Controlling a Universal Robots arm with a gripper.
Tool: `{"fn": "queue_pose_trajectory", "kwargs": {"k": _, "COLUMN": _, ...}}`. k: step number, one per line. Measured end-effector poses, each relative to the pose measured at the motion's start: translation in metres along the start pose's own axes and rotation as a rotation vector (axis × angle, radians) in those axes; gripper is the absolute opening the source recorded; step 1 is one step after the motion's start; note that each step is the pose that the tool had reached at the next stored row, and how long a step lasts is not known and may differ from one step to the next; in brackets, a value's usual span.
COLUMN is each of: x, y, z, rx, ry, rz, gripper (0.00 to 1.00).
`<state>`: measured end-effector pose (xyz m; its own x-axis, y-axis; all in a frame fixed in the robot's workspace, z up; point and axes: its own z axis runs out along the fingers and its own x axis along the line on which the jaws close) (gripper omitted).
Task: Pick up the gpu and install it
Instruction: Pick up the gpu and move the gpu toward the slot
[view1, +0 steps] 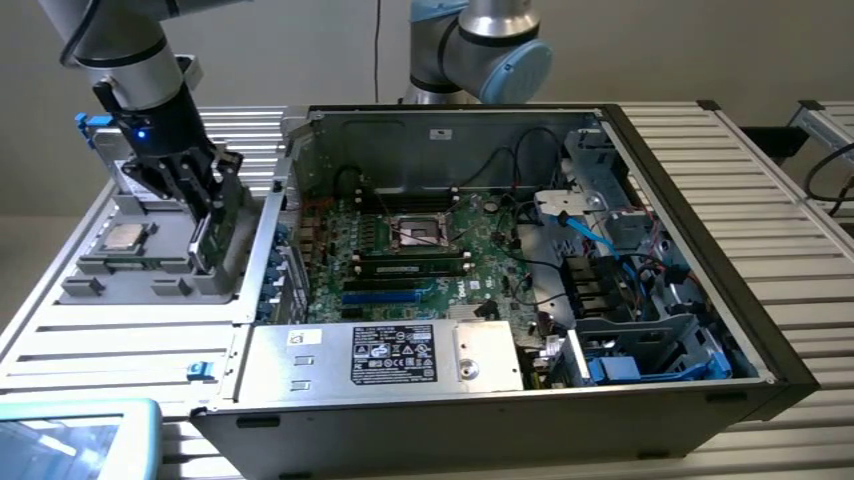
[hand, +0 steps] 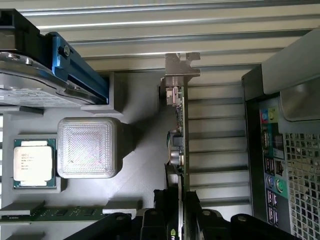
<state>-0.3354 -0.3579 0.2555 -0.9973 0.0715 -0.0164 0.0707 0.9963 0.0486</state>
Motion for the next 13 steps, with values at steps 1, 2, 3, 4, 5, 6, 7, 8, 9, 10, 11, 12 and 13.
{"fn": "queue_pose_trajectory", "kwargs": {"k": 1, "x": 0.000, "y": 0.0002, "z": -0.0044, "rx": -0.0001, "ry": -0.0001, "rz": 0.000, "gripper": 0.28}}
{"fn": "queue_pose_trajectory", "kwargs": {"k": 2, "x": 0.001, "y": 0.0004, "z": -0.0090, "rx": 0.0000, "ry": 0.0001, "rz": 0.000, "gripper": 0.28}}
{"fn": "queue_pose_trajectory", "kwargs": {"k": 3, "x": 0.001, "y": 0.0006, "z": -0.0135, "rx": 0.0000, "ry": 0.0000, "rz": 0.000, "gripper": 0.28}}
{"fn": "queue_pose_trajectory", "kwargs": {"k": 4, "x": 0.001, "y": 0.0007, "z": -0.0180, "rx": 0.0001, "ry": 0.0002, "rz": 0.000, "gripper": 0.28}}
{"fn": "queue_pose_trajectory", "kwargs": {"k": 5, "x": 0.001, "y": 0.0010, "z": -0.0224, "rx": -0.0001, "ry": -0.0001, "rz": 0.000, "gripper": 0.28}}
{"fn": "queue_pose_trajectory", "kwargs": {"k": 6, "x": 0.001, "y": 0.0012, "z": -0.0270, "rx": 0.0000, "ry": 0.0000, "rz": 0.000, "gripper": 0.28}}
{"fn": "queue_pose_trajectory", "kwargs": {"k": 7, "x": 0.001, "y": 0.0014, "z": -0.0316, "rx": 0.0001, "ry": 0.0001, "rz": 0.000, "gripper": 0.28}}
{"fn": "queue_pose_trajectory", "kwargs": {"k": 8, "x": 0.001, "y": 0.0016, "z": -0.0362, "rx": 0.0000, "ry": 0.0000, "rz": 0.000, "gripper": 0.28}}
{"fn": "queue_pose_trajectory", "kwargs": {"k": 9, "x": 0.001, "y": 0.0019, "z": -0.0407, "rx": 0.0001, "ry": 0.0001, "rz": 0.000, "gripper": 0.28}}
{"fn": "queue_pose_trajectory", "kwargs": {"k": 10, "x": 0.001, "y": 0.0021, "z": -0.0452, "rx": 0.0000, "ry": 0.0000, "rz": 0.000, "gripper": 0.28}}
{"fn": "queue_pose_trajectory", "kwargs": {"k": 11, "x": 0.002, "y": 0.0023, "z": -0.0497, "rx": 0.0000, "ry": 0.0001, "rz": 0.000, "gripper": 0.28}}
{"fn": "queue_pose_trajectory", "kwargs": {"k": 12, "x": 0.002, "y": 0.0025, "z": -0.0542, "rx": 0.0000, "ry": 0.0001, "rz": 0.000, "gripper": 0.28}}
{"fn": "queue_pose_trajectory", "kwargs": {"k": 13, "x": 0.002, "y": 0.0027, "z": -0.0590, "rx": 0.0000, "ry": 0.0000, "rz": 0.000, "gripper": 0.28}}
